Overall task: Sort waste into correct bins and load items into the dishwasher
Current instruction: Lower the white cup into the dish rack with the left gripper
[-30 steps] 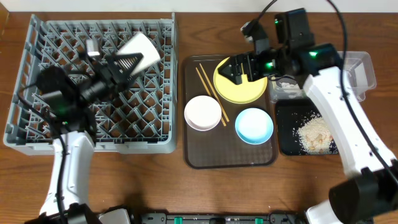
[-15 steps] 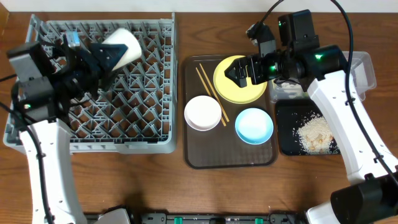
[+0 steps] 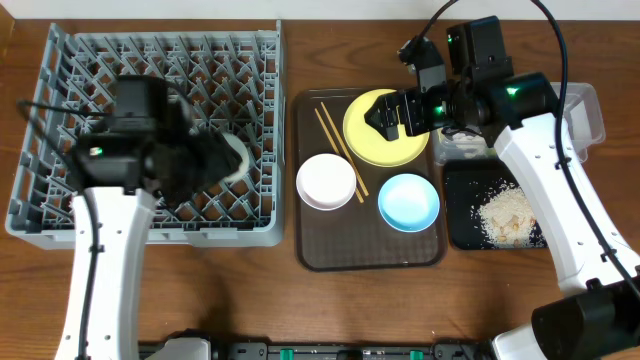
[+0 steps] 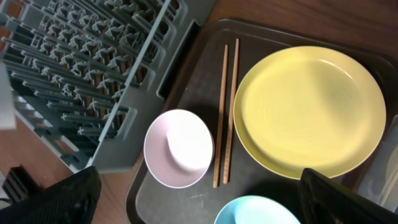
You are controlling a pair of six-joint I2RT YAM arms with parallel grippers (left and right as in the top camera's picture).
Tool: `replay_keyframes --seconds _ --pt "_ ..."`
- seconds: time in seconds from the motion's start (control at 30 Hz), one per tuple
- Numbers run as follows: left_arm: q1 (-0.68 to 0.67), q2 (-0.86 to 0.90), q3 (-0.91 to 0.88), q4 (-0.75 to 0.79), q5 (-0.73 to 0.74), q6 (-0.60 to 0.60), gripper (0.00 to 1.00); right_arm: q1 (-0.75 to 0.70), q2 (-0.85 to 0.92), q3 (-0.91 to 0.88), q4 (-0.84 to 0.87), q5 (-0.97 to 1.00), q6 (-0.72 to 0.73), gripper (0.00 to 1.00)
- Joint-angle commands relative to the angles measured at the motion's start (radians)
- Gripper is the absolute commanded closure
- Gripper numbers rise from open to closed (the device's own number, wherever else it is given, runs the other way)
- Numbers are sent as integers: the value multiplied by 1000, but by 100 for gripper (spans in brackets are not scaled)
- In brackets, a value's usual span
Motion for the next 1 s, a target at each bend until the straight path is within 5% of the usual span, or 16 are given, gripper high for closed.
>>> replay_keyframes --seconds 0.0,0.63,0.97 --pt "-67 34 -10 -51 -162 3 71 5 -7 13 -3 6 -19 1" --pt "-161 297 -77 -57 -157 -45 71 5 -7 13 -14 28 -19 2" --pt "-182 323 -114 -16 -196 -86 62 6 -7 13 -36 28 -19 2"
